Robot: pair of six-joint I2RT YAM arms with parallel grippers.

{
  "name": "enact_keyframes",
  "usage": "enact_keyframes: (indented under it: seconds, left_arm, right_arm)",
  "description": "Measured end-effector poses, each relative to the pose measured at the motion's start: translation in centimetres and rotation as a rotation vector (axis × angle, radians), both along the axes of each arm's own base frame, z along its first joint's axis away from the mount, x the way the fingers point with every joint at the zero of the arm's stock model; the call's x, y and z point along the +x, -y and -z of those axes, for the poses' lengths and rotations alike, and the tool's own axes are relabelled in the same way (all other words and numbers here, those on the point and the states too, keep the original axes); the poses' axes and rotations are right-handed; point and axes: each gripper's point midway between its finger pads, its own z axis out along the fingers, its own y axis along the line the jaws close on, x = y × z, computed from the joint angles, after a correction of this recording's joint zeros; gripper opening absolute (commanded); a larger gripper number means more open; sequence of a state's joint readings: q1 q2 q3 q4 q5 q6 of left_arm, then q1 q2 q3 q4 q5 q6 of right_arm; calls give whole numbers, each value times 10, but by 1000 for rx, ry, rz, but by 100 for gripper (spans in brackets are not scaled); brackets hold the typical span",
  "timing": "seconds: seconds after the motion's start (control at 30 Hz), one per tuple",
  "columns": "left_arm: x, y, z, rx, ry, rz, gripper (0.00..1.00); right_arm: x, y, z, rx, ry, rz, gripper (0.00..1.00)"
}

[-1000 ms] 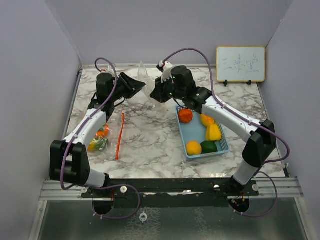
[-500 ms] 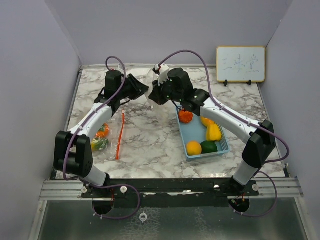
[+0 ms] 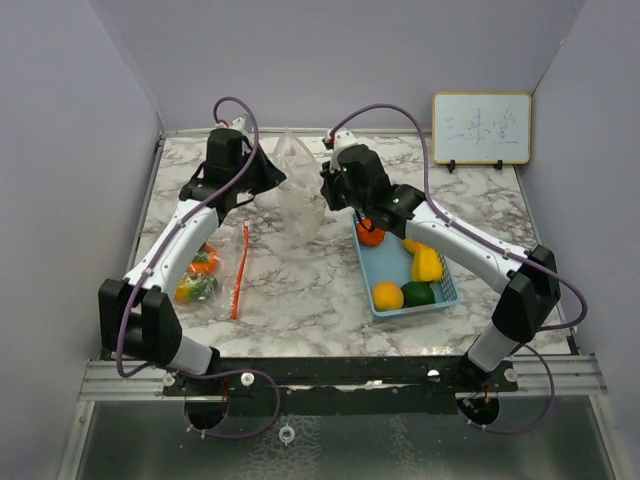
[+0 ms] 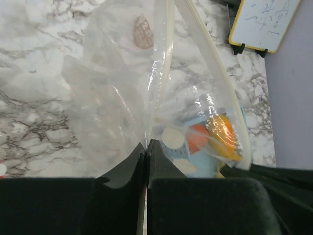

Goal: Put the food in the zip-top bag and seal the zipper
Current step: Open the zipper of the food storage bag.

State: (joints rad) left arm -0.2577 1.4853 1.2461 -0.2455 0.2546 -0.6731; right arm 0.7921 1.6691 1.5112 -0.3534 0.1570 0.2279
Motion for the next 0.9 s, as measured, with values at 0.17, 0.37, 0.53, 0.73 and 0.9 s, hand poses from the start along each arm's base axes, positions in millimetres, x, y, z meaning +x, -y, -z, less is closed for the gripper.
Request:
enact_keyframes:
  seconds: [0.17,0.37,0.53,0.73,0.9]
  left_arm:
    - [-30,-9,-50,102,142,72,0]
    - [-64,-4,-55,146,191,220,0]
    - [-77,-8,-22,179,127,270,0]
    - [-85,-6,-8,159,95,295,0]
    - [-86,2,-19,113,127,318,0]
  right_arm:
    - [2,22,23,-41,-23,132,3]
    - [-3,26,40,-53,-70,167,45]
    - [-7,29,56,-107,-100,113,68]
    - [-23,1,50,-33,-115,-84,69]
    - [-20,-23,31,30,-101,-165,69]
